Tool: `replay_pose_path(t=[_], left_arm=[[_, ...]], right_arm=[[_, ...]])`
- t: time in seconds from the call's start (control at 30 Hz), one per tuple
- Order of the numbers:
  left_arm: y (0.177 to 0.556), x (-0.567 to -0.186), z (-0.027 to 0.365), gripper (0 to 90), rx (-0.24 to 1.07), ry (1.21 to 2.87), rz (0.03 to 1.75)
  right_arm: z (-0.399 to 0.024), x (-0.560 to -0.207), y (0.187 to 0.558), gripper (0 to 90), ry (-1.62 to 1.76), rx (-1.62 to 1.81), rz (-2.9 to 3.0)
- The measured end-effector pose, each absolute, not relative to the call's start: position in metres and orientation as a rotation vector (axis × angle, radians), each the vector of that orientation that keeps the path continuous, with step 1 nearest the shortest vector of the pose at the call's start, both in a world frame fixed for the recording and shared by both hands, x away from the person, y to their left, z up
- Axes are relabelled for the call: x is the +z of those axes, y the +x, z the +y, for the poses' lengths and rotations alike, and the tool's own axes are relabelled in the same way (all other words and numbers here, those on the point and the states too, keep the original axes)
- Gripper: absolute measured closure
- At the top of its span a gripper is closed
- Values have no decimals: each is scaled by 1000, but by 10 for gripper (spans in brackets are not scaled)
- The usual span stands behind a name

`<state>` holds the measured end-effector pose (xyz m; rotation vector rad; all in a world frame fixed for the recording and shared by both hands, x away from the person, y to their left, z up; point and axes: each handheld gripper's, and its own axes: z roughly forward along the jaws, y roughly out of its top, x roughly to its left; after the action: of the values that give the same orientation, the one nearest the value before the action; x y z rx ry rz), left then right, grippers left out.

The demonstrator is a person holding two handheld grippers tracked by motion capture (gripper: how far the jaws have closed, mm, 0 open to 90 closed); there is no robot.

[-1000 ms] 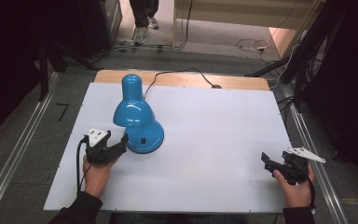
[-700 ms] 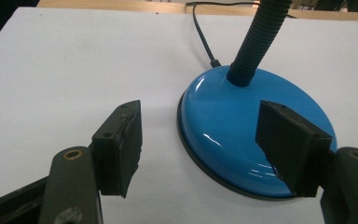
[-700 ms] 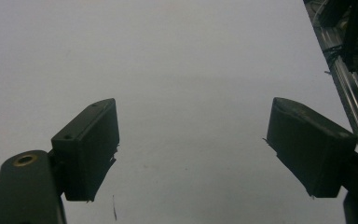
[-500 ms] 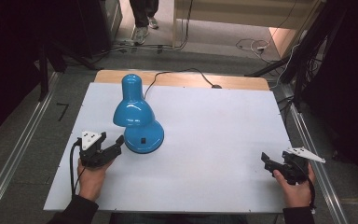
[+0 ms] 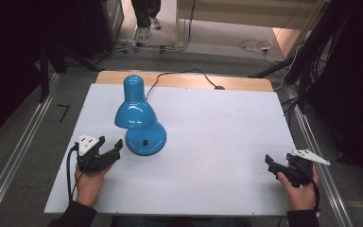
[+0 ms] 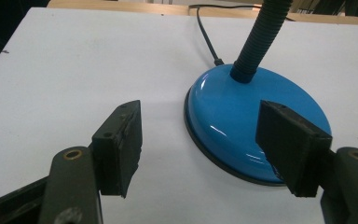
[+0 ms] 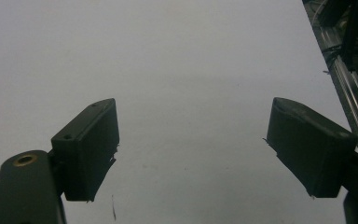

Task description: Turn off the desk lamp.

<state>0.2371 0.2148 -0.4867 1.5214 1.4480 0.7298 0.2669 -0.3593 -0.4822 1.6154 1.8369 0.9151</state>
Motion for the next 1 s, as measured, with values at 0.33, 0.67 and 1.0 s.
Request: replay_pose_path(t=[0.33, 0.67, 1.0], left_arm=[[229, -486, 220, 319, 724, 1519, 1455], [222, -486, 225, 319, 724, 1507, 1468], [219, -486, 228, 319, 724, 1508, 1470]], right_arm=[[-359, -482, 267, 157, 1615, 914, 1835], [-359, -482, 267, 157, 1618, 913, 1836], [-359, -482, 266, 157, 1614, 912, 1836]])
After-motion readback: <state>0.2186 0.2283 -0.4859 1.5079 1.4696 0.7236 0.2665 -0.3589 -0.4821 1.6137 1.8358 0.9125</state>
